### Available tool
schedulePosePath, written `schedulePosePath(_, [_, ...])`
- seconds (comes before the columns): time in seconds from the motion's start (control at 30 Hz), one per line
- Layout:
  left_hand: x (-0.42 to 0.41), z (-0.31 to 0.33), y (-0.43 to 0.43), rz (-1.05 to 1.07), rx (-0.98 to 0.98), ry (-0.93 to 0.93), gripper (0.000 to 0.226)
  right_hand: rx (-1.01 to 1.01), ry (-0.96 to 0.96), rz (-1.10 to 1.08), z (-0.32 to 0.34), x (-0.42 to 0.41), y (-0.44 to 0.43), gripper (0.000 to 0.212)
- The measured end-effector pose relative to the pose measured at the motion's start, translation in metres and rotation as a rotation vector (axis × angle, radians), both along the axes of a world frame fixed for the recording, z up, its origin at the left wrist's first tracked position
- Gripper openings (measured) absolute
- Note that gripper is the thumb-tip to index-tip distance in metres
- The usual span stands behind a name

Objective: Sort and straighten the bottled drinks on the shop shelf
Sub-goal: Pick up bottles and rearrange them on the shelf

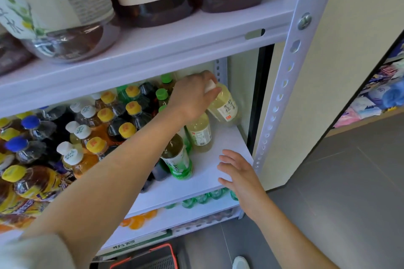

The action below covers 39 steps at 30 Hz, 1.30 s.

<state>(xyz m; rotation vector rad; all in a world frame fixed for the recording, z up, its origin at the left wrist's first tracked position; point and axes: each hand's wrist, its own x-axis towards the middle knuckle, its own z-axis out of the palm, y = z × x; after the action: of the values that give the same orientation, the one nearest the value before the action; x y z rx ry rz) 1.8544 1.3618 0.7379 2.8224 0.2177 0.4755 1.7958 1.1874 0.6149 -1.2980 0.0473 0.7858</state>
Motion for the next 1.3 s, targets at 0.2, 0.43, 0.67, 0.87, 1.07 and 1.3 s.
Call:
schedulePosePath(0.2, [0.057,-0.033,0.012,0.029,0.073,0.135,0.033,-0.12,-0.168,0.101,-0.001,0.003,0.005,0.04])
schedulePosePath(0.43, [0.092,-0.059,0.027,0.025,0.145,0.214,0.026,-0.228,-0.328,0.247,-0.021,0.009,0.007,0.041])
schedulePosePath(0.67, [0.116,-0.057,0.024,0.049,0.143,0.151,0.015,-0.36,-0.494,0.232,-0.034,0.024,0.028,0.053])
schedulePosePath(0.87, [0.116,-0.054,0.022,0.097,0.04,0.187,0.023,-0.336,-0.725,0.141,-0.018,0.048,0.062,0.071])
schedulePosePath(1.07, [0.091,-0.041,0.013,0.086,-0.087,0.282,0.061,-0.355,-0.836,0.113,-0.009,0.074,0.088,0.073])
schedulePosePath(1.3, [0.001,-0.028,0.016,0.041,0.406,0.572,0.031,-0.481,-0.798,0.109,-0.024,0.073,0.097,0.085])
